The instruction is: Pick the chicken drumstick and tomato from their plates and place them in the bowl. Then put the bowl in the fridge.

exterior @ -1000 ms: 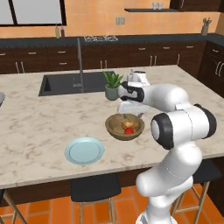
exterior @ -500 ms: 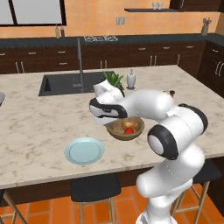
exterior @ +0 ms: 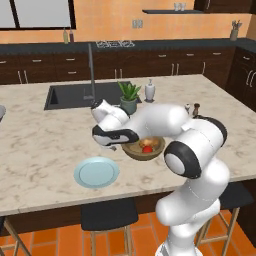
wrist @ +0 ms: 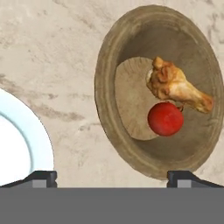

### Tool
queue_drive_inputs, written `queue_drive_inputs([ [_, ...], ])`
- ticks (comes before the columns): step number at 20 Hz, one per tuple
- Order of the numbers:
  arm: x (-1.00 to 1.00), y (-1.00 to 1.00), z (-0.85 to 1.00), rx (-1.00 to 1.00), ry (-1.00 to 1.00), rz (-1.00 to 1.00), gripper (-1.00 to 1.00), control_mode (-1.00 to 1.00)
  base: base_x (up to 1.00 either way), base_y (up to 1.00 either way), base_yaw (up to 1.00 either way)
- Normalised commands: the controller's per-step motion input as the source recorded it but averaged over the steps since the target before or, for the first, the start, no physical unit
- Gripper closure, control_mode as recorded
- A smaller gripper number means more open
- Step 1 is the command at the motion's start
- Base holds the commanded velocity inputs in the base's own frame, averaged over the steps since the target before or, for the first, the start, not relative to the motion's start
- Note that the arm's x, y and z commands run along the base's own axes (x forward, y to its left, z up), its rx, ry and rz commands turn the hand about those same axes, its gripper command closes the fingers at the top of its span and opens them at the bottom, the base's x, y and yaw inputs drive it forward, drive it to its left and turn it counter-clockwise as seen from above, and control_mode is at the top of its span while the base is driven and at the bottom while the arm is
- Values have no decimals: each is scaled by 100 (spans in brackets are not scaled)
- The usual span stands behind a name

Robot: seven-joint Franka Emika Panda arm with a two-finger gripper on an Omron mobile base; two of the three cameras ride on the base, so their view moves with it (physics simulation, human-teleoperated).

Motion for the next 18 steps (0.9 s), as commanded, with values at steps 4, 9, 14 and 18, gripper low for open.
queue_drive_inputs([
  [4, 0, -59, -26, 15, -1, 23, -100, -100, 0, 0, 0],
  [9, 4, -16, -2, 7, -2, 9, -100, -100, 0, 0, 0],
  [14, 9, 9, -21, 0, 3, 7, -100, -100, 0, 0, 0],
  [18, 7, 6, -10, -2, 7, 5, -100, -100, 0, 0, 0],
])
